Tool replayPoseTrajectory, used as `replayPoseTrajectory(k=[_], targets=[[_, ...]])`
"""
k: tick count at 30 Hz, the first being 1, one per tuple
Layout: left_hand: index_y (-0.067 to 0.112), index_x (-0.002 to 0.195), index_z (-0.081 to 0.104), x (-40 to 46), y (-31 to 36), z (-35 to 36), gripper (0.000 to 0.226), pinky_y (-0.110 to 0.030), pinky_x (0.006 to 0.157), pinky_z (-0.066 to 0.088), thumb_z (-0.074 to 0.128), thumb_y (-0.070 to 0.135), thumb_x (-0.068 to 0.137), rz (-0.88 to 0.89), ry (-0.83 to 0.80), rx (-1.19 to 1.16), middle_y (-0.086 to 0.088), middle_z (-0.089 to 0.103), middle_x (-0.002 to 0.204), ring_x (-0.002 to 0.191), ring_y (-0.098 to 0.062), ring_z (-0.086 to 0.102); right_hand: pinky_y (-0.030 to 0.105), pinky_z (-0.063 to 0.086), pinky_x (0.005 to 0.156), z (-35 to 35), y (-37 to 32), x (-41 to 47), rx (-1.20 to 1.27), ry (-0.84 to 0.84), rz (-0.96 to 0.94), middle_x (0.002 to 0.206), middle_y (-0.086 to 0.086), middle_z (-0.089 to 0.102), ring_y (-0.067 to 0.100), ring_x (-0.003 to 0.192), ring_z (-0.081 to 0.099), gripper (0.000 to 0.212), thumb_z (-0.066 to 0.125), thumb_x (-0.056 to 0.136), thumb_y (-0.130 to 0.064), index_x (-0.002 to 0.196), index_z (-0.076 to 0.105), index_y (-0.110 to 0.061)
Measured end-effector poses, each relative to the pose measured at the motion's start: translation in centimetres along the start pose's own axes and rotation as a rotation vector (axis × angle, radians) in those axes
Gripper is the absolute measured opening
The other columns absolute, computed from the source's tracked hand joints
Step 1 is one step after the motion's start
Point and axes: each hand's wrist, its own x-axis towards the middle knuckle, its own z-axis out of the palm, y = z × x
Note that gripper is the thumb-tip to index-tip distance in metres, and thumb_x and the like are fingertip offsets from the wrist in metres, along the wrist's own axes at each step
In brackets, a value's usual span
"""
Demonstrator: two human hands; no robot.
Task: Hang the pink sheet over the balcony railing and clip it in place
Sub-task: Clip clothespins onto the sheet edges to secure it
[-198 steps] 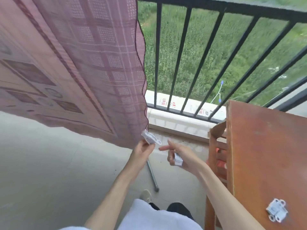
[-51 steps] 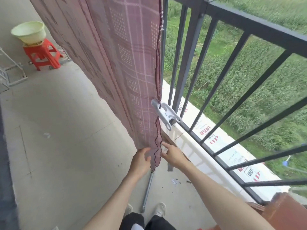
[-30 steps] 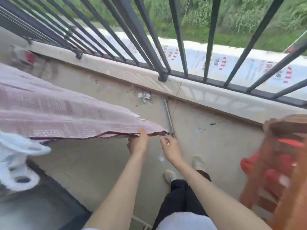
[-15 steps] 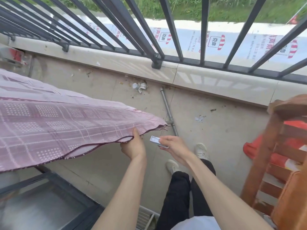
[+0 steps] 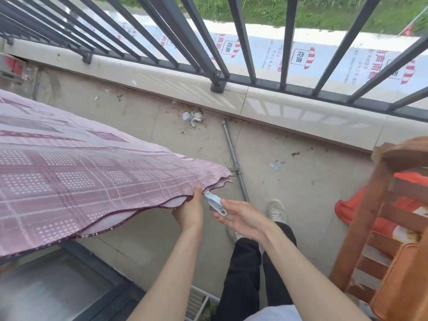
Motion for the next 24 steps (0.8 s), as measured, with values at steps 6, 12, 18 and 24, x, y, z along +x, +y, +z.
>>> replayPoseTrajectory(k=[6, 12, 18, 24], targets=[[0.006, 0.095, 0.068, -0.6, -0.5, -0.3, 0.032, -0.023, 0.076, 0.037, 0.061, 0.034, 0.082, -0.01, -0.011, -0.059, -0.007, 0.071, 0.102, 0.097, -0.019, 0.063, 0.021, 0.055, 0.07, -0.4, 0.0, -0.1, 0.078, 0.005, 0.05, 0.091, 0.014, 0.067, 0.021, 0.081, 0.067, 0.023, 0.054, 0.089, -0.009, 0.11, 0.06, -0.002], [0.006, 0.102, 0.067, -0.5, -0.9, -0.3, 0.036, -0.03, 0.089, 0.044, 0.057, 0.037, 0.086, 0.043, -0.033, -0.016, -0.009, 0.068, 0.109, 0.103, -0.023, 0.062, 0.018, 0.055, 0.057, -0.7, -0.2, -0.2, 0.012, 0.01, 0.1, 0.077, 0.015, 0.073, 0.018, 0.069, 0.072, 0.017, 0.056, 0.09, -0.014, 0.096, 0.062, 0.001], [0.008, 0.106, 0.064, -0.7, -0.4, -0.1, 0.033, -0.027, 0.084, 0.041, 0.061, 0.033, 0.085, 0.026, -0.026, -0.062, -0.005, 0.065, 0.114, 0.098, -0.019, 0.058, 0.018, 0.055, 0.055, -0.7, 0.0, 0.2, -0.019, 0.007, 0.121, 0.076, 0.015, 0.073, 0.02, 0.07, 0.072, 0.017, 0.057, 0.089, -0.014, 0.093, 0.062, 0.001], [0.013, 0.115, 0.061, -0.9, -0.3, -0.2, 0.034, -0.022, 0.088, 0.036, 0.061, 0.028, 0.085, 0.087, -0.015, -0.069, 0.0, 0.062, 0.12, 0.104, -0.013, 0.054, 0.017, 0.055, 0.056, -0.3, -1.2, 0.9, -0.031, 0.0, 0.089, 0.076, 0.013, 0.073, 0.018, 0.07, 0.072, 0.017, 0.056, 0.09, -0.017, 0.092, 0.063, -0.001]])
